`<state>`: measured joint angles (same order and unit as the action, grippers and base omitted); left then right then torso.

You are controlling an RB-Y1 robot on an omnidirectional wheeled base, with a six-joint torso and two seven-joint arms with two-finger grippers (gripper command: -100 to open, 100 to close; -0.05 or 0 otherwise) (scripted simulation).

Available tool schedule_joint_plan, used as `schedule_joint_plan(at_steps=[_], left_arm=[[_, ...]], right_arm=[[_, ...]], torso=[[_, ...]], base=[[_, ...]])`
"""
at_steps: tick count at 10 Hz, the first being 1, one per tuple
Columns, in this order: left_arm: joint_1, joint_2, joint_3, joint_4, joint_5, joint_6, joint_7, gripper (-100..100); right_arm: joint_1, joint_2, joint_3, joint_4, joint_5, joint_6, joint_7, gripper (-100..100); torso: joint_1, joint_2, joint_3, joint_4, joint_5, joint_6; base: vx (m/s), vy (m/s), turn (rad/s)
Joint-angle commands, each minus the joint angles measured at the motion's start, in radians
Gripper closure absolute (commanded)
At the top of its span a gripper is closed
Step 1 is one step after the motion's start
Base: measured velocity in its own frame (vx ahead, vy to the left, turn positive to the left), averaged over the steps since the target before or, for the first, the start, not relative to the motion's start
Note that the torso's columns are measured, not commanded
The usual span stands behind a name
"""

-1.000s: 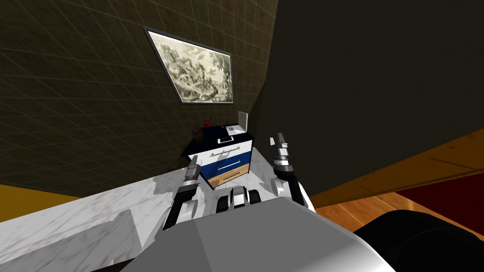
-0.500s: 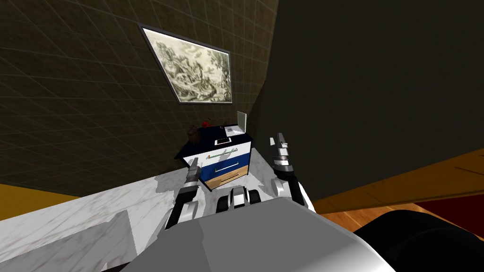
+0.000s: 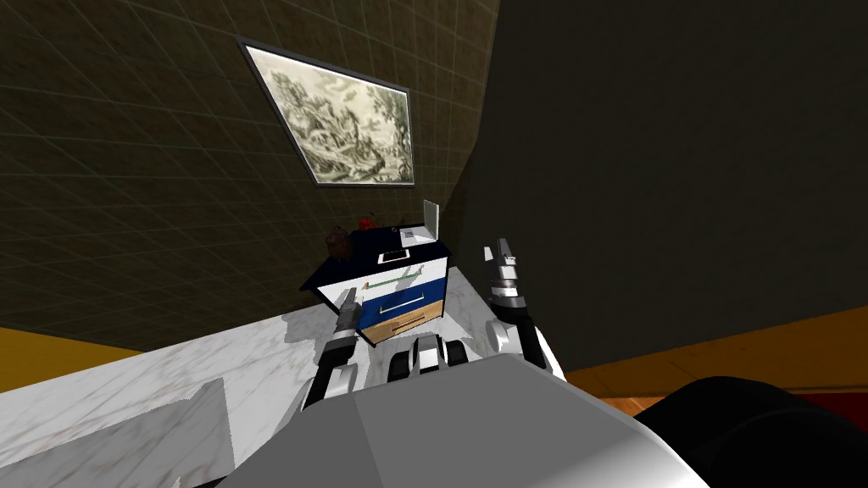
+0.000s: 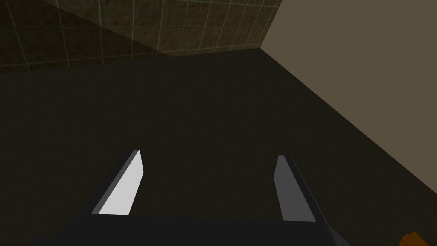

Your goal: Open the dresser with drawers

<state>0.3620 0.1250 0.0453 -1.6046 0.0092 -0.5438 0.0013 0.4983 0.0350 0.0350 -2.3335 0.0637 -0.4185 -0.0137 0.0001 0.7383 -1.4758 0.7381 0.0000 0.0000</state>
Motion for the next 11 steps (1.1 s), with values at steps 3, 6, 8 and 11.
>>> schedule_joint_plan(at_steps=[3,6,8,11], left_arm=[[-0.022,-0.085,0.014,0.096,0.007,-0.03,0.001,-100],[-0.025,-0.118,0.015,0.105,0.007,-0.032,0.0,-100],[-0.027,-0.118,0.018,0.068,0.008,0.007,0.0,-100],[-0.027,-0.117,0.017,0.09,0.008,-0.013,0.001,100]], right_arm=[[0.0,0.0,0.0,0.0,0.0,0.0,0.0,0],[0.0,0.0,0.0,0.0,0.0,0.0,0.0,0],[0.0,0.0,0.0,0.0,0.0,0.0,0.0,0],[0.0,0.0,0.0,0.0,0.0,0.0,0.0,0]], torso=[[0.0,0.0,0.0,0.0,0.0,0.0],[0.002,0.001,0.0,0.0,0.0,0.0],[0.002,-0.001,0.0,0.0,0.001,0.0],[0.0,0.004,0.002,0.001,0.0,0.0]], base=[[0.048,-0.069,0.027],[0.026,-0.04,0.01],[0.055,-0.003,-0.011],[-0.009,-0.001,0.01]])
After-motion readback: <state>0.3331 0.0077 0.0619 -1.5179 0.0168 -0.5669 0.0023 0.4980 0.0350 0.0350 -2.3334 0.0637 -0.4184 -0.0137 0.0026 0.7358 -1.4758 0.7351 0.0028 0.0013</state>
